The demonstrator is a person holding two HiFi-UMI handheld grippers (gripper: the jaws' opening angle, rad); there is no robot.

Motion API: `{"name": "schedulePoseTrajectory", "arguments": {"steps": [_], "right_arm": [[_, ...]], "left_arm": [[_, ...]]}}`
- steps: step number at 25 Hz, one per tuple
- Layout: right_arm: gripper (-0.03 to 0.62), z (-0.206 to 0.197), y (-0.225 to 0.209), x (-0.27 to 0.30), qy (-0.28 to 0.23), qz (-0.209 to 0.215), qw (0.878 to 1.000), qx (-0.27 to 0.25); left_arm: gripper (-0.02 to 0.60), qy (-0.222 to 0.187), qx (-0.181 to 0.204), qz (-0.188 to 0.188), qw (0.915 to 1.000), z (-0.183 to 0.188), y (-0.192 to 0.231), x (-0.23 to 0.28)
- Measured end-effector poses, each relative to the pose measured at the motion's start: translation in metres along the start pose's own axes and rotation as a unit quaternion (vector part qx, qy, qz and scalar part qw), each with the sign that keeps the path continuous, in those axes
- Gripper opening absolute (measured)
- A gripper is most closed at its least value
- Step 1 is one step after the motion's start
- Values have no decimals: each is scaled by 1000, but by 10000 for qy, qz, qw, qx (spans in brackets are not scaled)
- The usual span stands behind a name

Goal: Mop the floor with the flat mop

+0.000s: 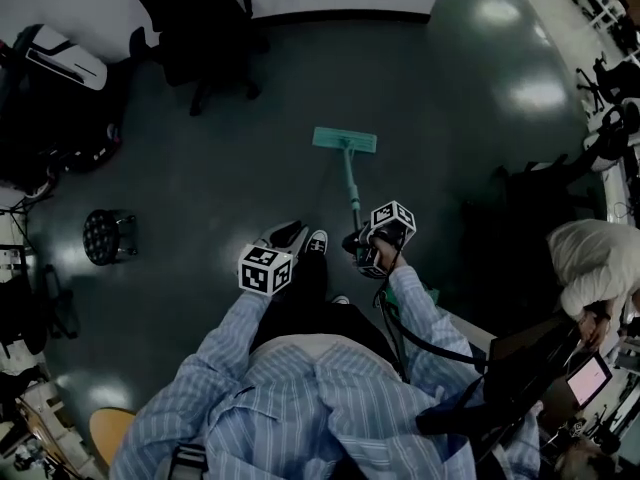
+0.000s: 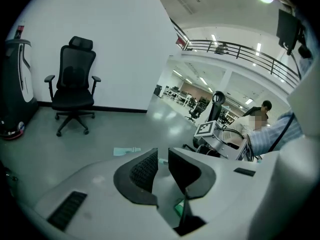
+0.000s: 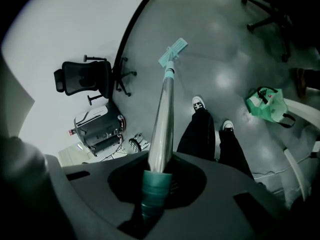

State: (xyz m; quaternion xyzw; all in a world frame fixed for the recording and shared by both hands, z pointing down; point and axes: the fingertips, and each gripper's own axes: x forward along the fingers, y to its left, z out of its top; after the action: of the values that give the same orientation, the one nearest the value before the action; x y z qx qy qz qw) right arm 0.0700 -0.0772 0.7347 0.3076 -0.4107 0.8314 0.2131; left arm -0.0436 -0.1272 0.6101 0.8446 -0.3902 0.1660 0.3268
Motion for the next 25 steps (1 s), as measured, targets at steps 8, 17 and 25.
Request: {"name": "schedulePoseTrajectory", "arguments": {"steps": [8,17,25], "right_arm": [[44,-100,-73,0,114,15,9999,29],[44,-180,-140,7,159,-139,9997,-130],[44,-230,-165,11,200,-107,9997,-119]], "left_arm": [[69,-219,18,45,9997,-34,-53,-47],[69,-385,162,-8,9991,-81,-106,-87],[69,-300,147,-57,9994,-117,-130,-114]]}}
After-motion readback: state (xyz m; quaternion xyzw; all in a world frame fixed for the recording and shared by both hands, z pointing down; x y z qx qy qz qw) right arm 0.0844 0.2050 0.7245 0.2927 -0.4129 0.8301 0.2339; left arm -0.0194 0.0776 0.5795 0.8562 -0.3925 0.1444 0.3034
